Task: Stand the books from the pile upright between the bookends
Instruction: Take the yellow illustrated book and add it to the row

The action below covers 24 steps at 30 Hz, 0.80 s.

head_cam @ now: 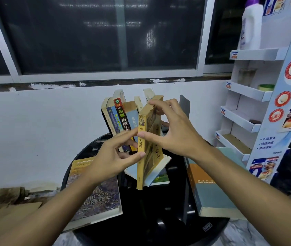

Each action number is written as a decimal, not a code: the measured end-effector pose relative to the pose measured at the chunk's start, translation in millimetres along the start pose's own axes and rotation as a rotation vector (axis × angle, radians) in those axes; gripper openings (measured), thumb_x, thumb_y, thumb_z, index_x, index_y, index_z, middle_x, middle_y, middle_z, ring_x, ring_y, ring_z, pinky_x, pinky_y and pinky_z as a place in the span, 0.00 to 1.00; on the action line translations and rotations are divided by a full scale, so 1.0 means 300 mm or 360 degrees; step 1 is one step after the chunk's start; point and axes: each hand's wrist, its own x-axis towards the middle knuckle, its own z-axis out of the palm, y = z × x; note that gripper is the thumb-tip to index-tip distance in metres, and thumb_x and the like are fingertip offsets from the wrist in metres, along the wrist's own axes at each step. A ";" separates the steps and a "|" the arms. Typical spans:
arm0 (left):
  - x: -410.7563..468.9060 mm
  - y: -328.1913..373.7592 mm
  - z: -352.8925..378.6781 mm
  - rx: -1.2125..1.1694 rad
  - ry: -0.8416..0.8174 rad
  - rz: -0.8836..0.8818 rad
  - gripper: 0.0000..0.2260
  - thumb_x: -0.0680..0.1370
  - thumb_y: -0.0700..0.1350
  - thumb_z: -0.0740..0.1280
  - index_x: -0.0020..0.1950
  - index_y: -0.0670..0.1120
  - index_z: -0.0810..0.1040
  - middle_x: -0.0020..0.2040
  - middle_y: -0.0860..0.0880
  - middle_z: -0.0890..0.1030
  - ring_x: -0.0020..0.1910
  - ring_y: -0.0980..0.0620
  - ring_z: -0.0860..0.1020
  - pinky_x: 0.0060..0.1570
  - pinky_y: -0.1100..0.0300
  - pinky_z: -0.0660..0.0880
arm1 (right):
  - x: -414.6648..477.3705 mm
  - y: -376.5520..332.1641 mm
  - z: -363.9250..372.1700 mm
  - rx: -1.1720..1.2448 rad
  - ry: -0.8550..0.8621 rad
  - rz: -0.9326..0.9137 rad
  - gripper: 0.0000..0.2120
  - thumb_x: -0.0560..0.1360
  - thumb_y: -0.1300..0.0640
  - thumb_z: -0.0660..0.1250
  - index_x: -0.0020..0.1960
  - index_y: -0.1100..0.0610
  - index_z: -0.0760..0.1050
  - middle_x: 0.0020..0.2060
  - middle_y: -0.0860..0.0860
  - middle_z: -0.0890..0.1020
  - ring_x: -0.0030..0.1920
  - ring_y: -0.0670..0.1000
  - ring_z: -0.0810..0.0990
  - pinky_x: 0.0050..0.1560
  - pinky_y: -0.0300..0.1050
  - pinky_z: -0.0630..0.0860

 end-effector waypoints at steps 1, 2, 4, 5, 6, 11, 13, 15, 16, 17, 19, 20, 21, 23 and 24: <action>-0.002 0.002 0.005 -0.0024 -0.0018 -0.0003 0.29 0.73 0.45 0.76 0.74 0.52 0.75 0.64 0.58 0.78 0.55 0.55 0.80 0.44 0.55 0.85 | -0.004 -0.001 -0.008 0.0041 -0.0026 -0.0013 0.38 0.69 0.32 0.72 0.74 0.42 0.64 0.62 0.43 0.66 0.66 0.41 0.71 0.62 0.37 0.76; -0.003 0.003 0.010 -0.0042 -0.0039 -0.0003 0.29 0.73 0.45 0.76 0.74 0.53 0.74 0.65 0.59 0.77 0.55 0.54 0.81 0.45 0.54 0.85 | -0.008 -0.002 -0.018 0.0062 -0.0047 -0.0029 0.36 0.71 0.35 0.73 0.74 0.42 0.64 0.62 0.43 0.67 0.66 0.39 0.71 0.60 0.31 0.74; -0.006 0.004 0.024 -0.0031 -0.0082 0.0008 0.30 0.74 0.45 0.76 0.74 0.56 0.73 0.65 0.60 0.76 0.57 0.52 0.81 0.44 0.54 0.85 | -0.013 -0.006 -0.038 0.0046 -0.0066 -0.0056 0.33 0.73 0.40 0.73 0.74 0.43 0.65 0.62 0.43 0.68 0.65 0.37 0.70 0.57 0.28 0.73; -0.007 0.005 0.034 -0.0019 -0.0096 0.0010 0.31 0.73 0.45 0.76 0.75 0.57 0.72 0.65 0.61 0.76 0.58 0.51 0.80 0.44 0.54 0.85 | -0.015 -0.008 -0.046 0.0041 -0.0077 -0.0058 0.32 0.74 0.41 0.72 0.74 0.43 0.64 0.63 0.43 0.68 0.65 0.37 0.71 0.58 0.31 0.75; -0.007 0.006 0.046 -0.0010 -0.0103 0.0008 0.32 0.73 0.46 0.77 0.75 0.58 0.72 0.65 0.62 0.75 0.59 0.51 0.80 0.44 0.55 0.85 | -0.017 -0.010 -0.052 0.0047 -0.0092 -0.0050 0.31 0.74 0.43 0.72 0.74 0.43 0.64 0.64 0.42 0.68 0.65 0.37 0.71 0.59 0.36 0.77; -0.017 0.001 0.115 0.0007 -0.0040 -0.0034 0.35 0.72 0.49 0.78 0.76 0.62 0.68 0.65 0.64 0.73 0.59 0.54 0.79 0.42 0.58 0.84 | -0.025 -0.022 -0.075 0.0005 -0.0113 0.0011 0.30 0.75 0.46 0.71 0.74 0.43 0.64 0.64 0.40 0.69 0.63 0.41 0.72 0.62 0.49 0.77; -0.028 -0.005 0.146 -0.0009 -0.0025 -0.0055 0.36 0.71 0.49 0.78 0.76 0.62 0.67 0.64 0.68 0.72 0.60 0.56 0.78 0.41 0.59 0.84 | -0.028 -0.030 -0.079 -0.0057 -0.0048 0.0043 0.28 0.75 0.46 0.71 0.73 0.44 0.65 0.63 0.42 0.71 0.60 0.40 0.73 0.61 0.44 0.76; -0.043 -0.018 0.172 -0.0010 0.0002 -0.0081 0.36 0.71 0.51 0.78 0.76 0.62 0.67 0.64 0.69 0.72 0.61 0.56 0.78 0.41 0.60 0.84 | -0.031 -0.040 -0.075 -0.0100 0.0036 0.0089 0.27 0.76 0.44 0.71 0.71 0.44 0.66 0.61 0.42 0.74 0.57 0.42 0.75 0.57 0.41 0.76; -0.051 -0.028 0.183 -0.0002 0.0020 -0.0087 0.36 0.71 0.52 0.78 0.77 0.61 0.68 0.65 0.68 0.72 0.62 0.56 0.77 0.41 0.60 0.84 | -0.034 -0.044 -0.070 -0.0115 0.0069 0.0106 0.27 0.76 0.44 0.71 0.71 0.44 0.66 0.60 0.43 0.75 0.56 0.43 0.76 0.56 0.41 0.76; -0.060 -0.037 0.193 0.0009 0.0041 -0.0087 0.36 0.71 0.53 0.77 0.77 0.60 0.68 0.66 0.66 0.73 0.62 0.56 0.77 0.41 0.60 0.84 | -0.036 -0.047 -0.064 -0.0133 0.0093 0.0118 0.27 0.76 0.44 0.71 0.71 0.45 0.66 0.60 0.44 0.76 0.57 0.43 0.76 0.55 0.41 0.77; -0.075 -0.045 0.209 0.0021 0.0083 -0.0093 0.35 0.71 0.54 0.77 0.77 0.60 0.68 0.66 0.63 0.73 0.62 0.56 0.76 0.41 0.61 0.84 | -0.043 -0.051 -0.054 -0.0179 0.0122 0.0135 0.27 0.77 0.46 0.71 0.72 0.46 0.66 0.61 0.45 0.78 0.57 0.44 0.77 0.54 0.41 0.77; -0.079 -0.045 0.215 0.0019 0.0099 -0.0100 0.35 0.71 0.55 0.76 0.77 0.60 0.69 0.66 0.63 0.73 0.62 0.57 0.76 0.42 0.62 0.83 | -0.045 -0.055 -0.051 -0.0203 0.0137 0.0143 0.27 0.77 0.47 0.71 0.72 0.47 0.65 0.61 0.46 0.78 0.55 0.44 0.77 0.53 0.40 0.77; -0.081 -0.044 0.219 0.0018 0.0109 -0.0105 0.35 0.71 0.55 0.76 0.77 0.60 0.69 0.66 0.63 0.74 0.62 0.57 0.76 0.42 0.62 0.83 | -0.047 -0.061 -0.049 -0.0224 0.0156 0.0149 0.27 0.78 0.49 0.70 0.73 0.48 0.66 0.60 0.47 0.79 0.54 0.44 0.78 0.51 0.39 0.77; -0.081 -0.042 0.223 0.0034 0.0119 -0.0101 0.35 0.71 0.56 0.76 0.77 0.59 0.69 0.66 0.62 0.74 0.62 0.57 0.76 0.42 0.62 0.83 | -0.048 -0.072 -0.048 -0.0253 0.0198 0.0154 0.25 0.79 0.52 0.69 0.73 0.51 0.67 0.59 0.49 0.81 0.51 0.45 0.78 0.50 0.42 0.78; -0.078 -0.043 0.225 0.0043 0.0121 -0.0095 0.35 0.71 0.56 0.76 0.77 0.59 0.68 0.66 0.61 0.74 0.62 0.57 0.76 0.42 0.62 0.83 | -0.048 -0.078 -0.047 -0.0261 0.0214 0.0155 0.24 0.79 0.54 0.68 0.74 0.53 0.67 0.58 0.50 0.81 0.50 0.46 0.79 0.50 0.44 0.79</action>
